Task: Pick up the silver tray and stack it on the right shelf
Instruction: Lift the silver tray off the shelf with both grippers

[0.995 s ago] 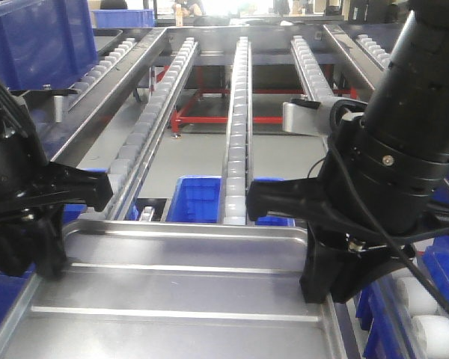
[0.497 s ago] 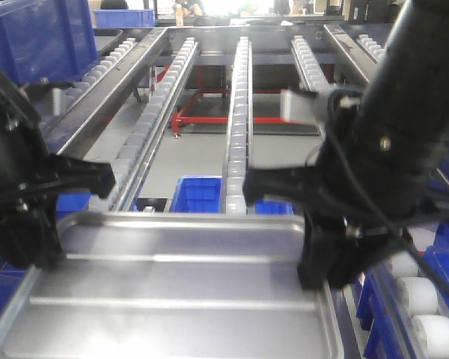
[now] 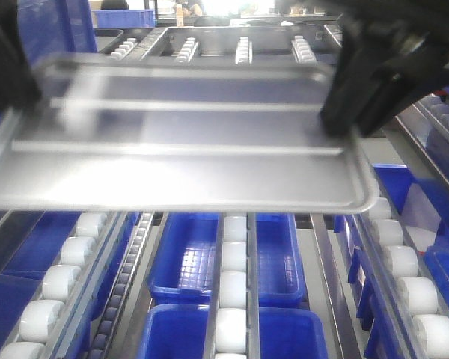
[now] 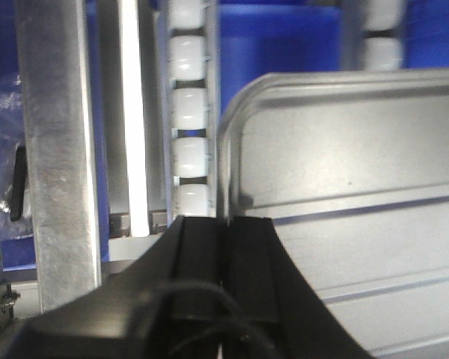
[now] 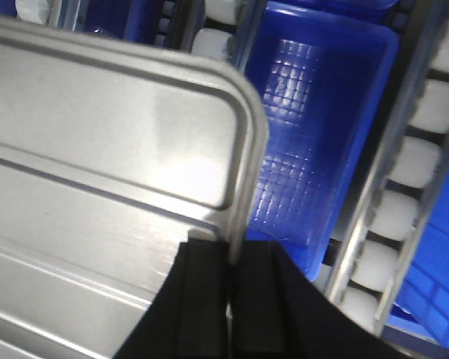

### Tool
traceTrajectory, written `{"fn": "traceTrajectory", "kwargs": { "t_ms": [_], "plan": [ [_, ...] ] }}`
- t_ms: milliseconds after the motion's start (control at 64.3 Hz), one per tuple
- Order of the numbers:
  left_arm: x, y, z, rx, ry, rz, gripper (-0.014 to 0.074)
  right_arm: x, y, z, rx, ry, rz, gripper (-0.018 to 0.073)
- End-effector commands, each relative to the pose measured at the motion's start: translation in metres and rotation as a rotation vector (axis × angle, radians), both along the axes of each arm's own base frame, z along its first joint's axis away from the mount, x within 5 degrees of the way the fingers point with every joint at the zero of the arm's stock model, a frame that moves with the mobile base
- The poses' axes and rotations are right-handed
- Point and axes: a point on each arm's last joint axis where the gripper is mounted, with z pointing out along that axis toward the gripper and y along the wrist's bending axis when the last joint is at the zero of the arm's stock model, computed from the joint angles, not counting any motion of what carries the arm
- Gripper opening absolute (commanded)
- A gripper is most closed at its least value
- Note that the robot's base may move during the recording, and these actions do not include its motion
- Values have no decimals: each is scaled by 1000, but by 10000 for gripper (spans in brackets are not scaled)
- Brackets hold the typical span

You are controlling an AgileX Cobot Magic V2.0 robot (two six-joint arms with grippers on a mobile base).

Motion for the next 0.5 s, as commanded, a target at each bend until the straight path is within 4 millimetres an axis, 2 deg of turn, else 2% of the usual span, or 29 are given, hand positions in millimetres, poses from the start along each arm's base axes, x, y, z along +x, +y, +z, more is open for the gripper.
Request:
{"fn": "traceTrajectory", "kwargs": {
  "t_ms": [0, 109, 482],
  "plan": [
    [-7, -5, 36, -44, -130, -10, -95, -6, -7, 22, 2, -77, 14, 57],
    [-8, -13, 43, -39, -164, 2, -95, -7, -8, 22, -12, -70, 15, 57],
    [-1, -21, 27, 21, -104, -1, -95, -7, -8, 22, -13, -72, 15, 57]
  ]
}}
